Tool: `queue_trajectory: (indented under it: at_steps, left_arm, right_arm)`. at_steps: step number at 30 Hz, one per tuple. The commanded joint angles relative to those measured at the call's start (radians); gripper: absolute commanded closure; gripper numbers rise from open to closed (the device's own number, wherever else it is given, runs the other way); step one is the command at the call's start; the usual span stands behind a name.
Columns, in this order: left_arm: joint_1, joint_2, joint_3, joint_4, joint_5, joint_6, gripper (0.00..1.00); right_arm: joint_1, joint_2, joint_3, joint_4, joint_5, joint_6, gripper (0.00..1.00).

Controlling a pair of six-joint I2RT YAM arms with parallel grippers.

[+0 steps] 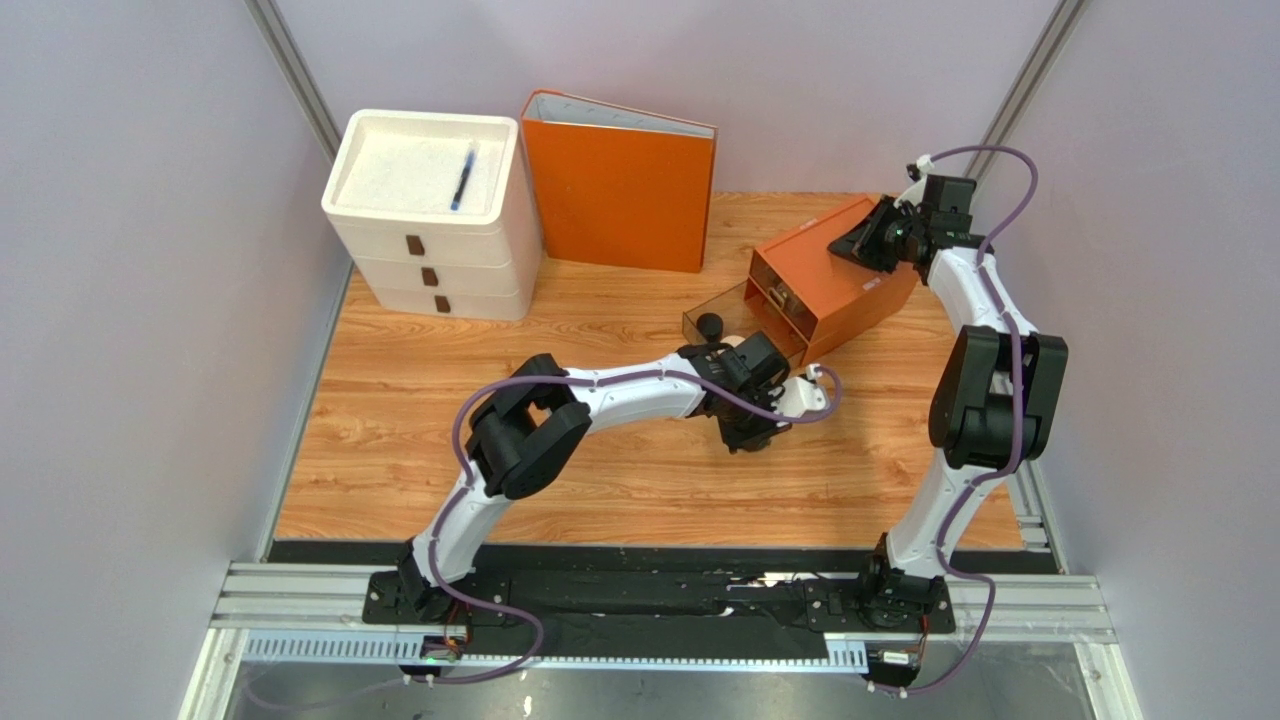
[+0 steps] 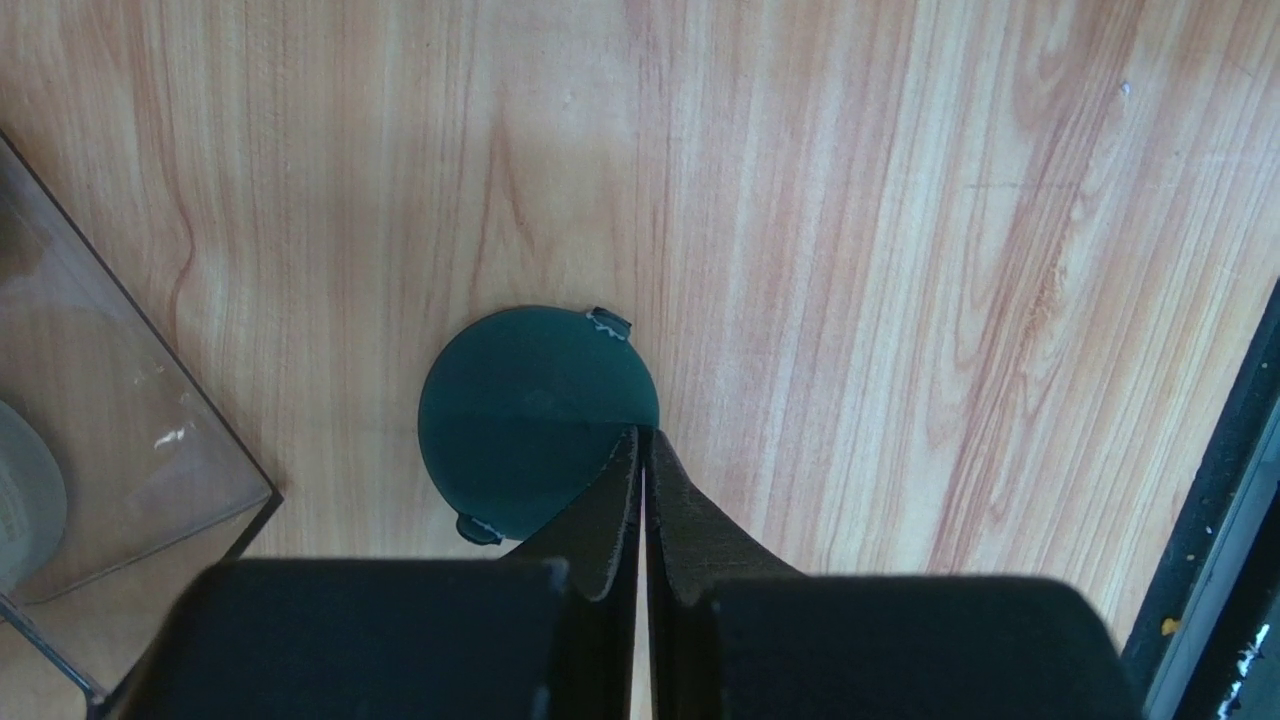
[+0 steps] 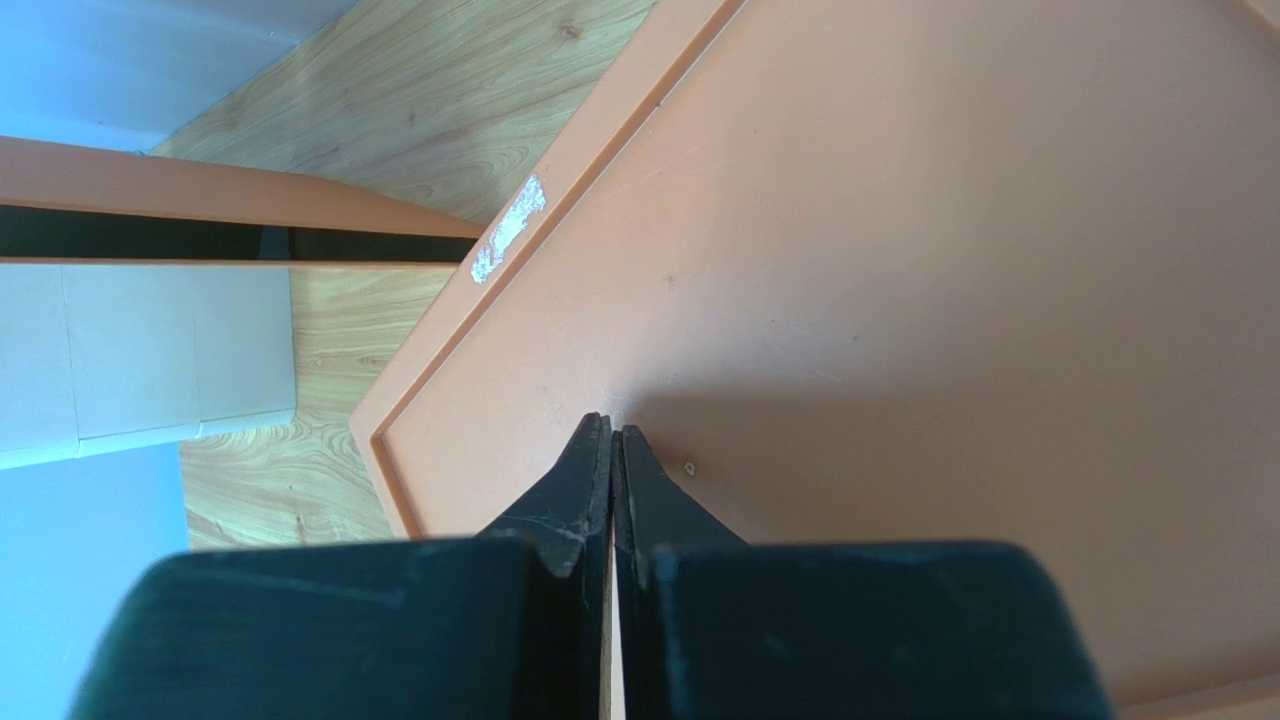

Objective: Organize the makeup

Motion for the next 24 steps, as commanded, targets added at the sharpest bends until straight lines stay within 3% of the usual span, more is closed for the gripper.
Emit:
queue_trajectory:
  at_steps: [1,5,10,17,18,19,20,21,24]
  left_arm:
    - [-0.031,-0.076,-0.179,-0.074,0.056,0.003,1.0]
    - [-0.029,-0.201,-0.247,-0.04,-0.001,-0.001,1.0]
    - [-0.02,-0.293,-0.19,-0.043,-0.074,-0.012,1.0]
    - [-0.014,-0.281,-0.089,-0.057,-0.124,-0.023,0.99]
    - [-0.012,-0.272,-0.069,-0.069,-0.121,-0.026,0.82]
    - [-0.012,-0.255,-0.067,-0.086,-0.121,-0.024,0.49]
    - [-0.012,-0.253,-0.075,-0.083,-0.114,-0.021,0.05]
    - [-0.014,-0.253,-0.098,-0.075,-0.113,-0.017,0.01]
    - [-0.012,-0.256,-0.136,-0.07,-0.098,-0.007,0.01]
  right_arm:
    - [0.026,0.154,-0.111,-0.338,0.115,-0.063,1.0]
    - [0.026,0.154,-0.111,-0.338,0.115,-0.065,1.0]
    - [0.026,0.159,-0.113,-0.337,0.109,-0.06,1.0]
    - [0.026,0.156,-0.114,-0.334,0.106,-0.06,1.0]
    - [0.026,0.159,-0.113,-0.335,0.106,-0.06,1.0]
    - [0.026,0.159,-0.113,-0.335,0.106,-0.059,1.0]
    - [0.026,0.157,-0.113,-0.334,0.106,-0.059,1.0]
    - [0.026,0.157,-0.113,-0.335,0.104,-0.06,1.0]
    - [0.026,0.159,-0.111,-0.335,0.107,-0.06,1.0]
